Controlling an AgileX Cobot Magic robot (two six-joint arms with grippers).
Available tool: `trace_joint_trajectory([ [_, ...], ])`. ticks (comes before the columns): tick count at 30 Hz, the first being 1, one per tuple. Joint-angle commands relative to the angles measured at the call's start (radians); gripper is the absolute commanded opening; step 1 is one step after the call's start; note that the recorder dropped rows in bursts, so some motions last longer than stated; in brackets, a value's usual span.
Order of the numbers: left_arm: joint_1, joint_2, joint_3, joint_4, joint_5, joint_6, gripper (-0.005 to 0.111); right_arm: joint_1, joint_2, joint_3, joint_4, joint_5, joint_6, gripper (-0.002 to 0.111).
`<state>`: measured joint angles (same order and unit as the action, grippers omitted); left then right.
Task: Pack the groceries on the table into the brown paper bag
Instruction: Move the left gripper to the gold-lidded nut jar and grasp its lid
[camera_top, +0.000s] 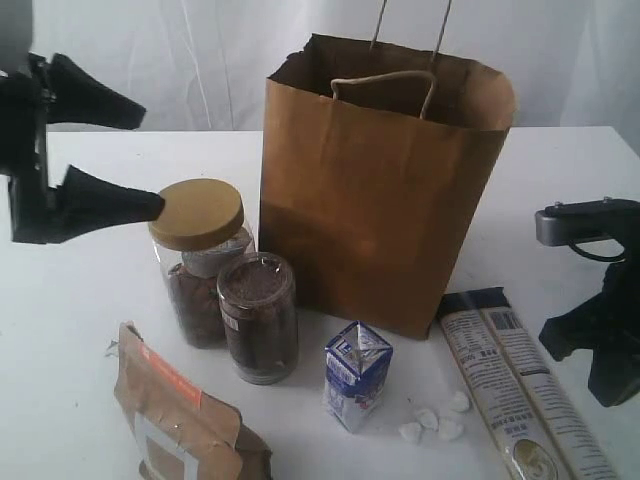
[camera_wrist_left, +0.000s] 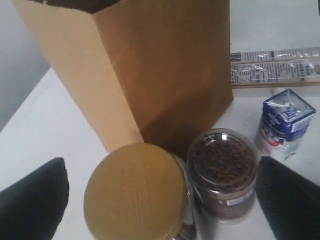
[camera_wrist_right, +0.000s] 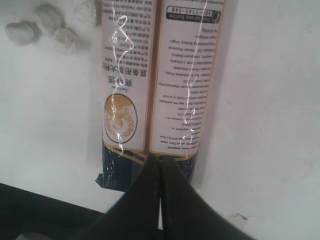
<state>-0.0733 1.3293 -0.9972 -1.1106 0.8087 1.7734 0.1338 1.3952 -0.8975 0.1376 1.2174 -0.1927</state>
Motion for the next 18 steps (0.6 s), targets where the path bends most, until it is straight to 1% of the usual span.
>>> trace_joint_trajectory([
  [1,-0.06,0.092,0.01,-0.146,-0.068,0.177,0.105,-0.006,-0.001,0.003,0.004,0.004,0.009,0.0],
  [3,-0.065,0.129,0.01,-0.196,-0.082,0.194,0.105,-0.006,-0.001,0.003,0.004,0.004,0.009,0.0],
  [7,-0.068,0.193,0.01,-0.205,-0.086,0.209,0.105,-0.006,-0.001,0.003,0.009,0.004,0.009,0.0],
  [10,-0.068,0.243,0.007,-0.253,-0.097,0.278,0.105,-0.006,-0.001,0.003,0.011,0.004,0.009,0.0],
  [13,-0.068,0.283,0.007,-0.325,-0.14,0.344,0.105,-0.006,-0.001,0.003,0.012,0.004,0.009,0.0],
  [14,-0.068,0.294,0.007,-0.343,-0.16,0.344,0.105,-0.006,-0.001,0.003,0.012,0.004,0.009,0.0],
  [18,-0.068,0.332,0.006,-0.342,-0.157,0.344,0.105,-0.006,-0.001,0.003,0.013,0.004,0.009,0.0],
])
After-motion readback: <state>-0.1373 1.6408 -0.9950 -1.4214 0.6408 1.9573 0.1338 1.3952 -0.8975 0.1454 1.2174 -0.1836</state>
